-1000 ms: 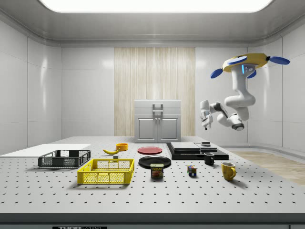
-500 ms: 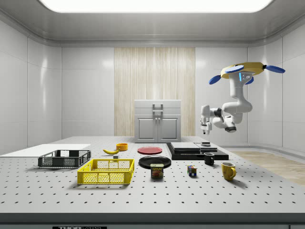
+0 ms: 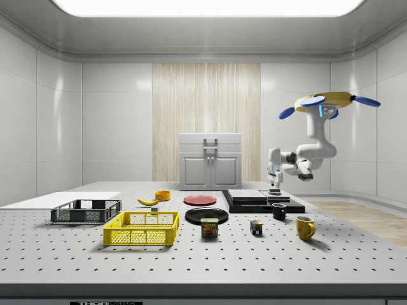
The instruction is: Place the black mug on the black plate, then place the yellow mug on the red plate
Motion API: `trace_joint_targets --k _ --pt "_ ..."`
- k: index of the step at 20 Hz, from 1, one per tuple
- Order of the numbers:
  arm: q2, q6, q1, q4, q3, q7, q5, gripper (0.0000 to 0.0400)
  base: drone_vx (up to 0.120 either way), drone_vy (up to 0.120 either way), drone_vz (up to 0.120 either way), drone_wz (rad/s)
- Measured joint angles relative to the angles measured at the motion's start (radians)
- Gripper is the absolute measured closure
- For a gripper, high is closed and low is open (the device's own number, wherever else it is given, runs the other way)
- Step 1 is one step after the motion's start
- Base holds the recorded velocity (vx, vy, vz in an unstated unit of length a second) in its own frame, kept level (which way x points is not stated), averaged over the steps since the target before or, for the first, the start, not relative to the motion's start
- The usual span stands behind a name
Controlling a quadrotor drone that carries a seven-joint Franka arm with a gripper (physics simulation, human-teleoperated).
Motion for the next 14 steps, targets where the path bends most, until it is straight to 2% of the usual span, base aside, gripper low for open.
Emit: trace_joint_targets --k 11,14 --pt "-0.057 0.048 -0.024 0.004 0.021 0.022 0.029 0.0000 0.000 0.000 -0.120 0.000" --pt "-0.071 0.061 -0.029 0.005 0.025 0.027 0.037 0.0000 0.000 0.053 -0.120 0.000"
